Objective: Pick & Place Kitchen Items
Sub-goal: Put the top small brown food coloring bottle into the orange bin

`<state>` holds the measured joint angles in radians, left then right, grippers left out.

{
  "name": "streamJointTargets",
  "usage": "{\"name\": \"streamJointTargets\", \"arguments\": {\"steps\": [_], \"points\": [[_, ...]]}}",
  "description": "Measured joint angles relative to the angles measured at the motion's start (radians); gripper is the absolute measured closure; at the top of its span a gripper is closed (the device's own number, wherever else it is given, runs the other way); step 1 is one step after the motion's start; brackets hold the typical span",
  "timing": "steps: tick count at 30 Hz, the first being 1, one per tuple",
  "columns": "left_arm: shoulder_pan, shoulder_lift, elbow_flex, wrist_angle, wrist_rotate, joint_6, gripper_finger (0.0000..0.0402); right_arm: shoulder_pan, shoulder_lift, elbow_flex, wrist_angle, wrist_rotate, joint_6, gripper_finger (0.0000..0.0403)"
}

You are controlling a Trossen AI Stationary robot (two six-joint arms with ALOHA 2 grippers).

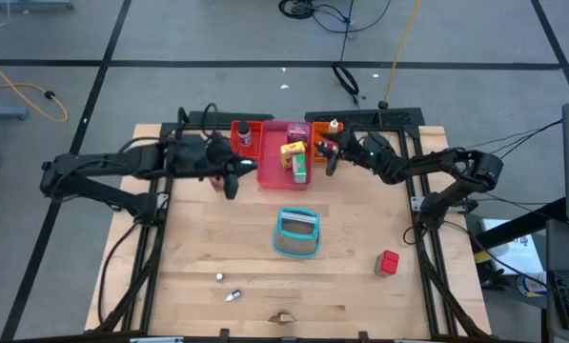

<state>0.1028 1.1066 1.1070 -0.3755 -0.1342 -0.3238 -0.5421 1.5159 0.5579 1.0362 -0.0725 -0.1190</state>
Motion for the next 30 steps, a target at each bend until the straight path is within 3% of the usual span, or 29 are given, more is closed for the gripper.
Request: {"name": "streamJointTargets", "arguments": {"steps": [8, 14, 22, 30], "points": [[0.154, 0.127, 0.019, 0.086, 0.204, 0.003, 0.0344, 0.133, -0.208, 0.0, -0.002, 0.018, -0.11, 0.0234], [0.228, 0.211, 0.019, 0.318, 0.404, -0.025, 0.0352, 0.295, -0.318, 0.0, -0.063, 0.027, -0.259, 0.0234], [0.261, 0.317, 0.019, 0.544, 0.528, -0.118, 0.0346, 0.472, -0.318, 0.018, -0.061, 0.185, -0.485, 0.0234], [0.244, 0.397, 0.019, 0.698, 0.587, -0.188, 0.0342, 0.501, -0.252, 0.094, -0.086, 0.284, -0.526, 0.0234]]}}
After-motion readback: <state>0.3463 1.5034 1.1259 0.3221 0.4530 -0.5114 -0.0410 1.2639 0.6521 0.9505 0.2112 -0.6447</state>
